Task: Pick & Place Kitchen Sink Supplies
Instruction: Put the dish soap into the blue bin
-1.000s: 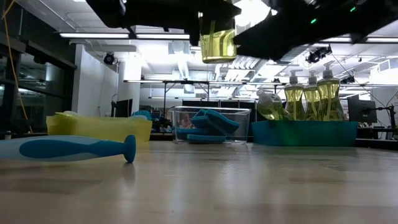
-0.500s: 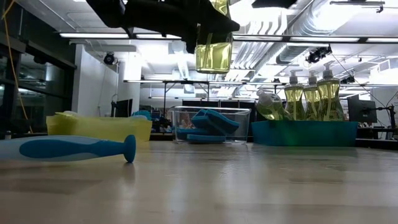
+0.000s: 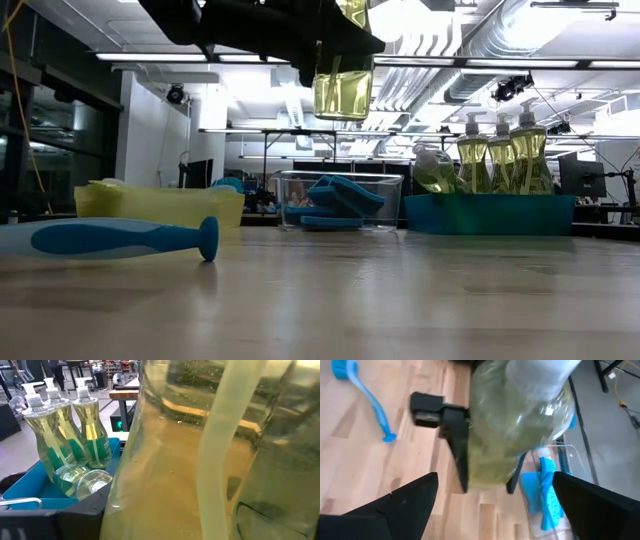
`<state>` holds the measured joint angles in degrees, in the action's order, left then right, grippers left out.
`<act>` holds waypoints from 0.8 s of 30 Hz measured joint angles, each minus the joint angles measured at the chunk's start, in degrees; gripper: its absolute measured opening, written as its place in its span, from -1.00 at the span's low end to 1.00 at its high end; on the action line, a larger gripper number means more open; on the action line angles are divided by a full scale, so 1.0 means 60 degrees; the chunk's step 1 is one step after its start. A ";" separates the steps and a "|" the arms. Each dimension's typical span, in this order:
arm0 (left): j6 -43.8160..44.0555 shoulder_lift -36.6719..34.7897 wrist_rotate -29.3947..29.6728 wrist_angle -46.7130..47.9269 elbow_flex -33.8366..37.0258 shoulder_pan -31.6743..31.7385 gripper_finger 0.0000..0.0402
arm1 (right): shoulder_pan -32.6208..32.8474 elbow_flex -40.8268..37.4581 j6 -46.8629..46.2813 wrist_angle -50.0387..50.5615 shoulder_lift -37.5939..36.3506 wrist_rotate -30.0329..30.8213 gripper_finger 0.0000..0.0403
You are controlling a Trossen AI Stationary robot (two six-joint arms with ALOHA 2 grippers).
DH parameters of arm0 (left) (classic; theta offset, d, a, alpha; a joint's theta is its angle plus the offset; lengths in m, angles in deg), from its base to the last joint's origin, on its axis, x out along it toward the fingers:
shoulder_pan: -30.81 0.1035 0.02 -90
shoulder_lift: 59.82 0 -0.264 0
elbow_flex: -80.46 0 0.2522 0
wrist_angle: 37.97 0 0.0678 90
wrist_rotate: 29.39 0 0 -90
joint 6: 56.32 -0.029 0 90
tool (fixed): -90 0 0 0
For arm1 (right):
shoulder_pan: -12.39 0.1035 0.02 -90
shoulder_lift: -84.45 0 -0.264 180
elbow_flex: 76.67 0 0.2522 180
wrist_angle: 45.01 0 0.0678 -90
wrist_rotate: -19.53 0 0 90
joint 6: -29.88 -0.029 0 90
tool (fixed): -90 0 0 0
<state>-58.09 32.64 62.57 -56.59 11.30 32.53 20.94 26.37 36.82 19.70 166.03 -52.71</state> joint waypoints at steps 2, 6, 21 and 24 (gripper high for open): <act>-0.0134 0.0000 0.0002 0.0002 0.0000 -0.0057 0.19 | -0.0091 0.0460 0.0144 0.0187 0.0394 0.0167 0.95; -0.0281 0.0004 0.0063 -0.0004 -0.0004 -0.0186 0.19 | -0.0363 0.1038 0.0389 0.0255 0.0870 0.0163 0.98; -0.0423 0.0015 0.0353 -0.0041 -0.0018 -0.0299 0.20 | -0.0454 0.1304 0.0266 -0.0527 0.1059 -0.1770 0.97; -0.0417 0.0015 0.0350 -0.0051 -0.0018 -0.0299 0.20 | -0.0361 0.1297 0.0246 -0.0762 0.1104 -0.1797 0.94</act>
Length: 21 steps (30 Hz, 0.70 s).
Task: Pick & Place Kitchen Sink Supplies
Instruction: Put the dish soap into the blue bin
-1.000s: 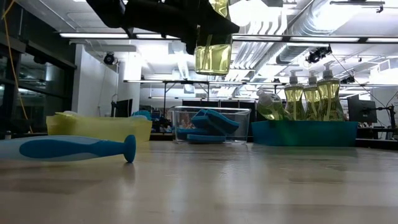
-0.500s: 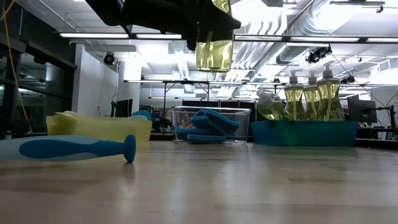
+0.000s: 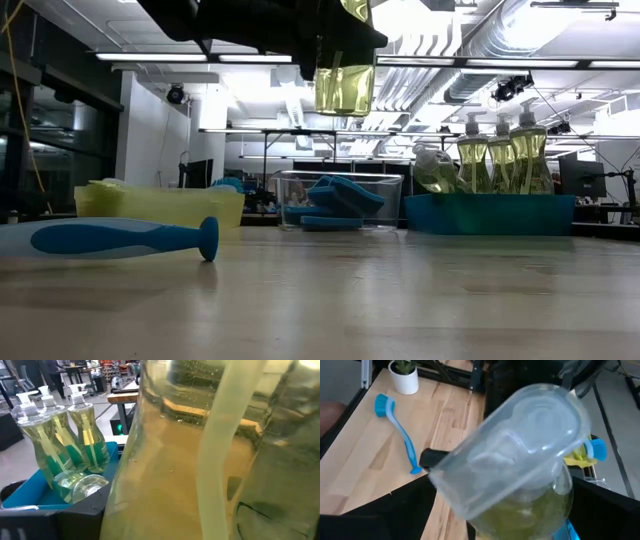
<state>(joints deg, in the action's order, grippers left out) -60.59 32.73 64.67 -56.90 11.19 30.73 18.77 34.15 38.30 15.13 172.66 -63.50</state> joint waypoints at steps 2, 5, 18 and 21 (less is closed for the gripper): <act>-0.0026 0.0000 -0.0004 -0.0024 0.0000 0.0004 0.20 | 0.0017 0.0000 -0.0016 -0.0136 0.0080 0.0014 0.88; -0.0009 0.0000 -0.0027 -0.0025 0.0000 -0.0004 0.20 | 0.0013 0.0000 -0.0010 -0.0283 0.0226 0.0002 0.77; -0.0026 0.0007 -0.0124 0.0019 0.0004 0.0000 0.20 | 0.0020 -0.0004 -0.0103 -0.0288 0.0426 0.0558 0.32; -0.0040 0.0007 -0.0127 0.0029 0.0004 0.0000 0.20 | 0.0020 -0.0004 -0.0137 -0.0281 0.0426 0.0639 0.32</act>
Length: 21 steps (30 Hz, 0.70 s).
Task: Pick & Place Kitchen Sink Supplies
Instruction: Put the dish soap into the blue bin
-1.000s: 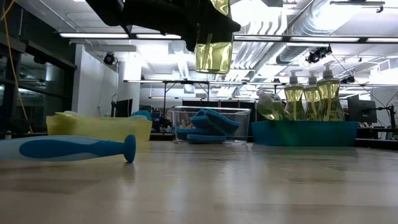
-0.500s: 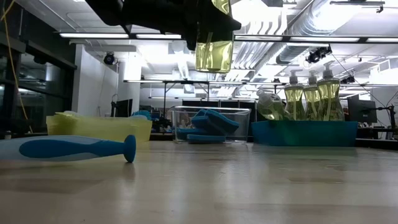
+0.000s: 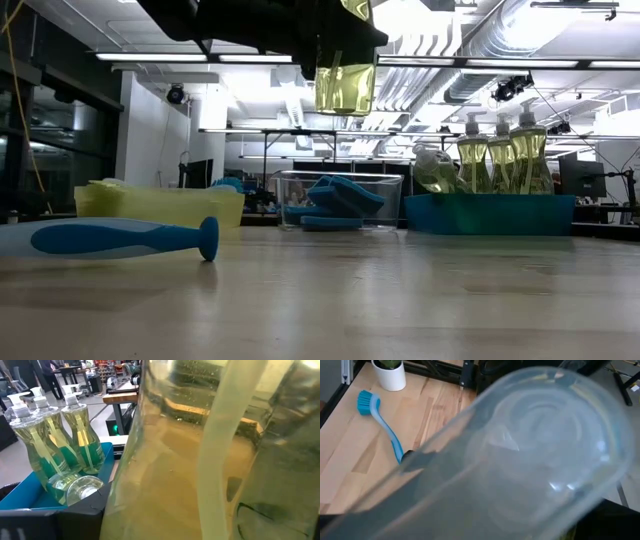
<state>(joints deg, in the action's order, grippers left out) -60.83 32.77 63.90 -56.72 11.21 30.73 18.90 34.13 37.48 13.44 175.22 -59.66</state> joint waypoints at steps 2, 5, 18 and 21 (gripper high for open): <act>0.0000 0.0000 -0.0003 0.0007 0.0000 0.0000 0.20 | 0.0000 -0.0004 -0.0004 0.0006 0.0000 0.0026 0.32; 0.0014 0.0000 -0.0117 0.0011 0.0000 0.0005 0.20 | 0.0000 -0.0004 -0.0049 0.0006 0.0000 0.0050 0.32; 0.0037 0.0000 -0.0137 0.0015 0.0000 0.0007 0.20 | 0.0000 -0.0004 -0.0049 0.0009 0.0000 0.0098 0.32; 0.0037 0.0000 -0.0138 0.0018 0.0000 0.0007 0.20 | 0.0000 -0.0004 -0.0046 0.0013 0.0000 0.0106 0.32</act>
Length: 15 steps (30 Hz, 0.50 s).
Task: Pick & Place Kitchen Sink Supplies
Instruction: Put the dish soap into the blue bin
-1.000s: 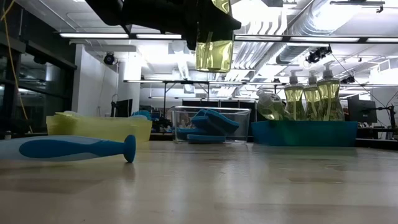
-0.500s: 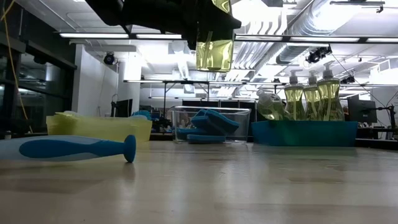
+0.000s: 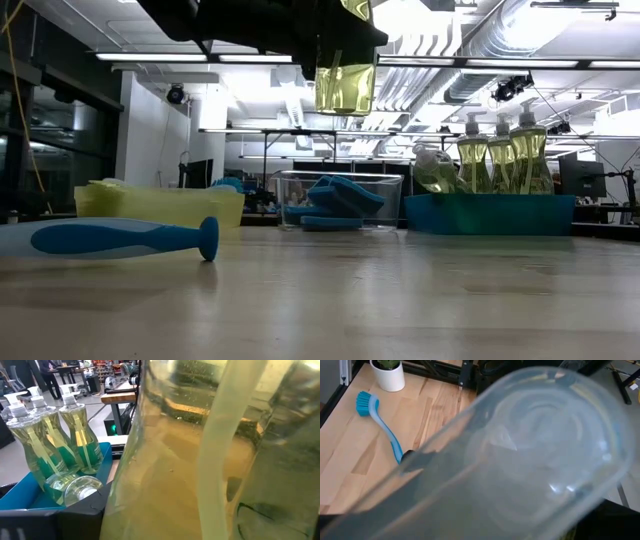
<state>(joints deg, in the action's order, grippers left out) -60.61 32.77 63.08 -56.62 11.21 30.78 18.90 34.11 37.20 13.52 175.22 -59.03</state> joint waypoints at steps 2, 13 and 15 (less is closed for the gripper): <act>0.0015 0.0000 -0.0048 0.0000 0.0000 0.0002 0.20 | 0.0000 0.0000 -0.0001 0.0004 0.0000 0.0004 0.32; 0.0346 -0.0009 -0.0088 0.0106 0.0000 0.0002 0.55 | -0.0007 0.0000 -0.0175 0.0266 -0.0004 0.0132 0.32; 0.0393 -0.0016 -0.0062 0.0090 0.0000 0.0004 0.63 | 0.0000 0.0000 -0.0186 0.0310 -0.0004 0.0343 0.32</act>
<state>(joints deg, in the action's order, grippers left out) -58.25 32.68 62.70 -56.08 11.21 30.80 18.90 34.11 36.08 15.38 175.19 -56.97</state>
